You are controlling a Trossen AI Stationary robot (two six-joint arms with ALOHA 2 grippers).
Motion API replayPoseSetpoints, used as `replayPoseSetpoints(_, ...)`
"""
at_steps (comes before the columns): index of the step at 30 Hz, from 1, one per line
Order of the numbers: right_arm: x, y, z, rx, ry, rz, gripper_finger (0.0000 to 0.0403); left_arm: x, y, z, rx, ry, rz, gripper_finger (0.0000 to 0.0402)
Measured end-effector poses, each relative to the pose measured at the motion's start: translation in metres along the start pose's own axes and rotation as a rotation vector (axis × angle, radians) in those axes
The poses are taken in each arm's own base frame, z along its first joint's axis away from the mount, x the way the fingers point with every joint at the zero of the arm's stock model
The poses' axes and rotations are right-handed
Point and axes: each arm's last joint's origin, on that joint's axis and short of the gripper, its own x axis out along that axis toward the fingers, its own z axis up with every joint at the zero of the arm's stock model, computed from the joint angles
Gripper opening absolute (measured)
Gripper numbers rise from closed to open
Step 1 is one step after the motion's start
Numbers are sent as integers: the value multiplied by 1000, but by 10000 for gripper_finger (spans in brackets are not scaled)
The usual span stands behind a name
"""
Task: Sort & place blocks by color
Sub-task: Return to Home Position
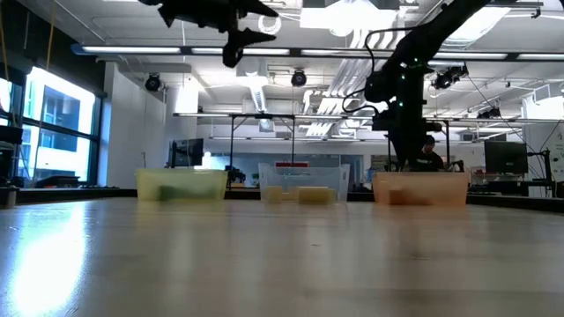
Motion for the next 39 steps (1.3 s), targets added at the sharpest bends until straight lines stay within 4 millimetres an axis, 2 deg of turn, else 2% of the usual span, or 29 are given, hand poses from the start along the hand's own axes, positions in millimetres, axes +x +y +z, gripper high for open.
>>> replayPoseSetpoints(6, -7, 0, 3, -14, 0, 14, 152, -21, -29, 3, 41, -69, 23, 186)
replayPoseSetpoints(9, -15, 1, 7, -34, -14, 58, 153, -35, -48, -1, 121, -103, 74, 186)
replayPoseSetpoints(14, -30, 4, 19, -63, -89, 175, 154, -55, -75, -15, 166, -117, 213, 186)
replayPoseSetpoints(19, -49, 16, 30, -96, -177, 285, 154, -74, -96, -34, 178, -60, 288, 186)
replayPoseSetpoints(24, -72, 41, 35, -127, -235, 353, 154, -86, -116, -49, 246, -23, 277, 186)
replayPoseSetpoints(30, -104, 82, 33, -166, -297, 421, 154, -98, -132, -65, 331, 17, 219, 186)
replayPoseSetpoints(33, -118, 103, 28, -178, -321, 461, 154, -103, -132, -81, 346, 50, 184, 186)
replayPoseSetpoints(39, -138, 145, 16, -170, -384, 536, 154, -115, -118, -120, 363, 64, 107, 186)
